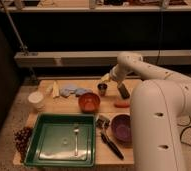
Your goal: Stack cups on top of each other
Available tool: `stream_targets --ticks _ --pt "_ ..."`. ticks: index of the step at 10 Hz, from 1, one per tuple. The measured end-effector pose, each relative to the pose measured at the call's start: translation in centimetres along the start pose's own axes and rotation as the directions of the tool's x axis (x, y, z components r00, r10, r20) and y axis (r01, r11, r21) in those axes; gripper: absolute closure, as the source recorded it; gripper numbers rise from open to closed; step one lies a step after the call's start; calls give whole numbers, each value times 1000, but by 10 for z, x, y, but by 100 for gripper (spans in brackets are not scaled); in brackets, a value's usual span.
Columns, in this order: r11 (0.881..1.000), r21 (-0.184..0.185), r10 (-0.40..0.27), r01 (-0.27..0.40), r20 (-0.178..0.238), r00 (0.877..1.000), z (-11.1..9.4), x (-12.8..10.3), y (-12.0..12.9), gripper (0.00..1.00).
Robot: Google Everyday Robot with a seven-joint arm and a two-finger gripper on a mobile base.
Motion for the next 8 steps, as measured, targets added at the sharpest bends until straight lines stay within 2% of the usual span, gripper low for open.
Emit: stream_targets --ticks 1,8 --pt "1000 2 -1 1 3 1000 1 0 0 46" --pt "1000 20 1 -2 37 999 18 -3 -1 46"
